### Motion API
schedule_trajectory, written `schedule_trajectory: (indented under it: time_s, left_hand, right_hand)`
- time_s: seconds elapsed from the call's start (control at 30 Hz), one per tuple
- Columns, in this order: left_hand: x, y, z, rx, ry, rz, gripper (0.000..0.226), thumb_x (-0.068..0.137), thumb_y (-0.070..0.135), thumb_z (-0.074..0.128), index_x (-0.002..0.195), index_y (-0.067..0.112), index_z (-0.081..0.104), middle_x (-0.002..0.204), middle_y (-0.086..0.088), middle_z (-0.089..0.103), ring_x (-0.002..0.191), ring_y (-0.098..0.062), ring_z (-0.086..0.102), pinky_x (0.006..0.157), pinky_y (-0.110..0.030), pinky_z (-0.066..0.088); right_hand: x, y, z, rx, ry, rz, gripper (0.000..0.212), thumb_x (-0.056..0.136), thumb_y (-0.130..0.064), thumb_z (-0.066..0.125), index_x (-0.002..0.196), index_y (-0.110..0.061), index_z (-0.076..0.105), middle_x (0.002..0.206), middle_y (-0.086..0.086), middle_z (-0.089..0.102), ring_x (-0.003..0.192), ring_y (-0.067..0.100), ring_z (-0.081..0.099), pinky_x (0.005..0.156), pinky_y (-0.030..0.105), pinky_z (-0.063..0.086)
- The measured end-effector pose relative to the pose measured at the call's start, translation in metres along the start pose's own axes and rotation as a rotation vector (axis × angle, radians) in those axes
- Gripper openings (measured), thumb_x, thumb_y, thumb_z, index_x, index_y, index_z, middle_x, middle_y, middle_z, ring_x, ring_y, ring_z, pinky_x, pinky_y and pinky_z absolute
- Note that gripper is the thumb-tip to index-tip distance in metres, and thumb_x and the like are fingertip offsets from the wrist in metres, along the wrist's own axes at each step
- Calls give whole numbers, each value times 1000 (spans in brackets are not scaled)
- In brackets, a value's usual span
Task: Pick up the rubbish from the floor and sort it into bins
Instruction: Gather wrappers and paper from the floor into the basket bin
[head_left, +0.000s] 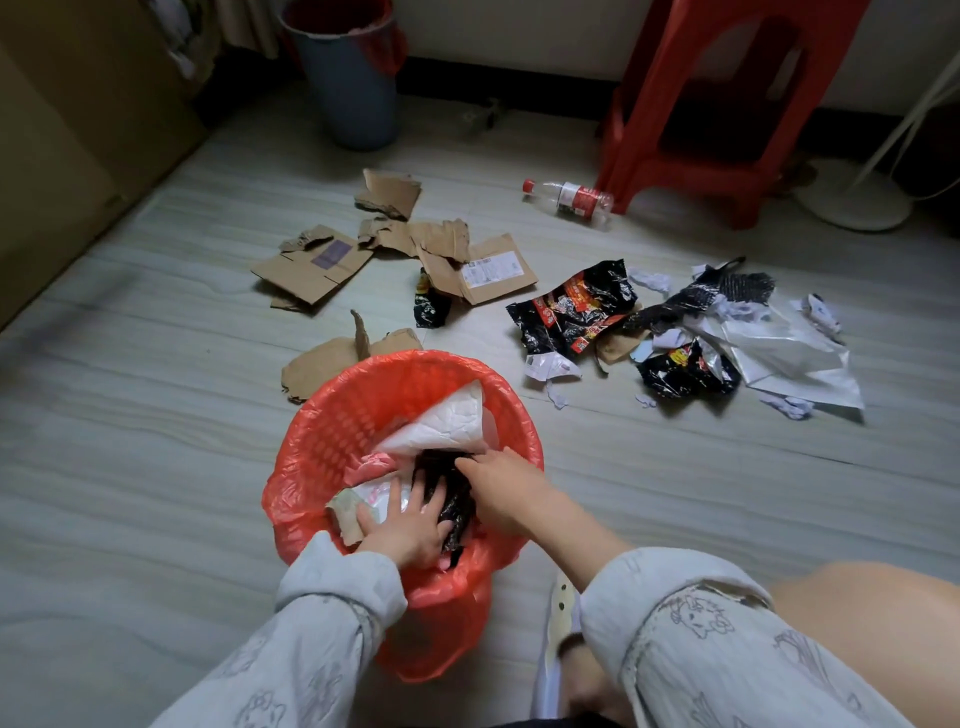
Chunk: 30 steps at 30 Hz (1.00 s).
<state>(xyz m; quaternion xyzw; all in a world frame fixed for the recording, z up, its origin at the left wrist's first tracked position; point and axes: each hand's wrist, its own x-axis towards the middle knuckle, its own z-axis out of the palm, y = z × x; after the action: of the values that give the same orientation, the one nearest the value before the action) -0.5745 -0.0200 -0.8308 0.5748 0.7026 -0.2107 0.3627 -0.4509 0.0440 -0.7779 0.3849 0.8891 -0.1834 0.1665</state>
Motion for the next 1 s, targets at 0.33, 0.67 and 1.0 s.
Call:
schedule_trajectory:
  time_s: [0.33,0.67,1.0]
  left_hand:
    - [41,-15,3,112,-62,19,67,95,45,21,145,26,-19,155,-11,-21,139,-39,-25,110,-63,2]
    - [-22,12,-92,113,-12,188,43,98,25,36,140,12,36,146,-13,36,131,-29,39,109,-36,30]
    - [-66,76,-208,27,354,360,40,97,30,42,134,14,47,133,-5,55,118,-21,53,99,-32,41]
  right_hand:
    - [-23,23,-9,-230,89,-74,35,90,-9,42,122,-9,55,125,11,54,131,26,32,115,35,11]
    - [-30,31,-68,93,143,65,27,91,-13,41,112,-8,58,116,13,58,109,32,55,83,38,48]
    - [-62,87,-169,91,218,174,38,95,-22,45,132,-16,51,127,9,59,111,29,56,88,32,47]
